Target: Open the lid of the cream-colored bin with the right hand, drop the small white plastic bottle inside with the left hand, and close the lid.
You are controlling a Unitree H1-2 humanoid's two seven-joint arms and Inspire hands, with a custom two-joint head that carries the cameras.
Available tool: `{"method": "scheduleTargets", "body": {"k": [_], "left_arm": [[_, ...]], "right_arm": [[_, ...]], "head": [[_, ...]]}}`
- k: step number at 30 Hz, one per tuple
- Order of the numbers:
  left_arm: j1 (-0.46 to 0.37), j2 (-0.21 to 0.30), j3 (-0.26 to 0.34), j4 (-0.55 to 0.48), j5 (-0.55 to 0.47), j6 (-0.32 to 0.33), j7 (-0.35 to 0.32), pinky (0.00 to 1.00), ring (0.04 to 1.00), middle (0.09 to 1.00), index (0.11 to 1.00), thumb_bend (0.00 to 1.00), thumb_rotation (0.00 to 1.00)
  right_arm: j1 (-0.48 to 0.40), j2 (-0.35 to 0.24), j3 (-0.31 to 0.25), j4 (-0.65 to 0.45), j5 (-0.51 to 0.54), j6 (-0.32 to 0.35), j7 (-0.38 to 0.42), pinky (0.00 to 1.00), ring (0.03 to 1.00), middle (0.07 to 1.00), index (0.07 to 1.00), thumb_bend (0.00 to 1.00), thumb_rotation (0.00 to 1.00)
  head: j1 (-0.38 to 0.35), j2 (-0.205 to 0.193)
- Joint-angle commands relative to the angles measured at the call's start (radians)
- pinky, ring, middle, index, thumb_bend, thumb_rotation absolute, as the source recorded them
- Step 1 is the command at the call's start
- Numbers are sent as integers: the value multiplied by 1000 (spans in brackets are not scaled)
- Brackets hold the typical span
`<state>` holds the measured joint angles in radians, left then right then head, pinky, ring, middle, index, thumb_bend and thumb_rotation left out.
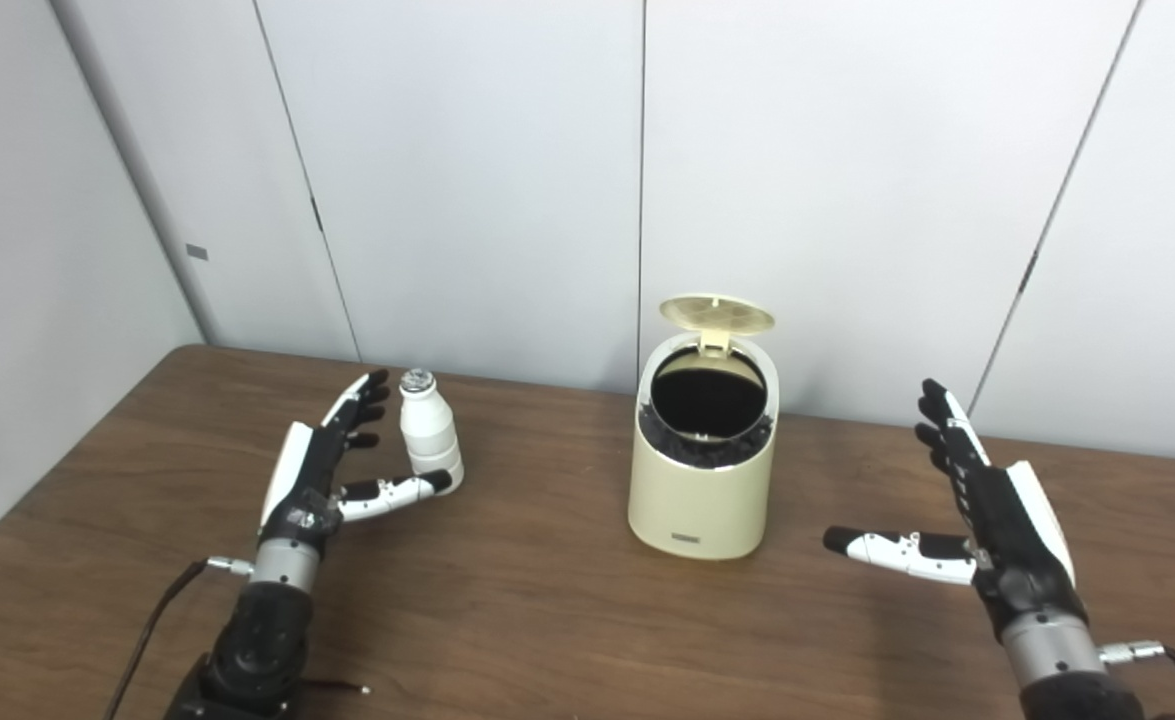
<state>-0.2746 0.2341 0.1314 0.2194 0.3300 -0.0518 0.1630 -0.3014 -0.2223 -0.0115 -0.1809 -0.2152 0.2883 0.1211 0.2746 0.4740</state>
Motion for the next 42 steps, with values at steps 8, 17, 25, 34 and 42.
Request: {"method": "scheduleTargets", "body": {"k": [8,17,25,34,42], "left_arm": [[-62,23,-33,88,19,-34,50,760,855,891,919,933,219],[-69,1,-64,135,3,-67,77,715,804,829,857,898,198],[-74,-11,-70,173,-28,-98,97,697,786,820,846,870,172],[-84,-19,-72,195,-51,-107,92,689,780,821,847,864,178],[-117,-68,-34,282,25,-211,322,459,467,540,558,561,5]], "right_arm": [[-34,-42,31,-47,-47,-34,-6,830,915,963,984,820,73],[-32,-46,32,-59,-51,-17,-3,840,912,965,985,811,71],[-29,-56,39,-77,-64,11,4,827,915,966,976,808,90],[-32,-61,44,-77,-74,10,4,810,906,962,975,821,86],[-34,-69,39,-73,-75,8,8,814,900,955,974,822,96]], "head": [[1,2],[-7,12],[-9,16],[-13,20],[-14,24]]}}
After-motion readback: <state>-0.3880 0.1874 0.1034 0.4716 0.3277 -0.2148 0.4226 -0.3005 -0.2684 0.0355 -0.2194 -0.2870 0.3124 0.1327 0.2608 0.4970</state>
